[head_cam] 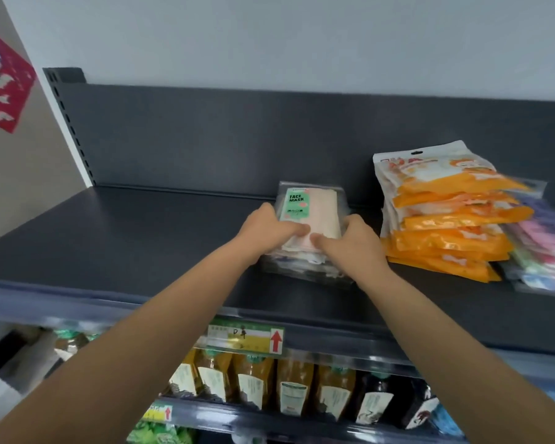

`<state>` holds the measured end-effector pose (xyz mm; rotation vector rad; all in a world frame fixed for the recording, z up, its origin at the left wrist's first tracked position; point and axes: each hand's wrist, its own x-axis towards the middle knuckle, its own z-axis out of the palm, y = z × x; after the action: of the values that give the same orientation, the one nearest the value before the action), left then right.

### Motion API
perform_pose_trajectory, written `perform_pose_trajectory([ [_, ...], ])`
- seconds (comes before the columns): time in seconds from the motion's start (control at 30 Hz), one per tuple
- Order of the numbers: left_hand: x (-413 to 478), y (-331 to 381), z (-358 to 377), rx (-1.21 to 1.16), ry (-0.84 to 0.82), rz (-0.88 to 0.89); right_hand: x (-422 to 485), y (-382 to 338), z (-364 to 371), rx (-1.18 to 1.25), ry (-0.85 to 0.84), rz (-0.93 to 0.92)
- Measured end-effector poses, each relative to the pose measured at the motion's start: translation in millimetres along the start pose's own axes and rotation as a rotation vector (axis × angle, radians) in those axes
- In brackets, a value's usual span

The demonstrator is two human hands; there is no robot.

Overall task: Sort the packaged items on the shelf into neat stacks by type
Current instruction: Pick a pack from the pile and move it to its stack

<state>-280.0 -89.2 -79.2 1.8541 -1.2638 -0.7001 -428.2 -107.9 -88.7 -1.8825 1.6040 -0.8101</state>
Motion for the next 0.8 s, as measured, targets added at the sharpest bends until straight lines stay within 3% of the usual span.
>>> perform_pose_trajectory([
  [0.8,29,-151,-241,0.008,0.012,-0.014,-36,-198,201,0.105,-0.097,-0.029],
])
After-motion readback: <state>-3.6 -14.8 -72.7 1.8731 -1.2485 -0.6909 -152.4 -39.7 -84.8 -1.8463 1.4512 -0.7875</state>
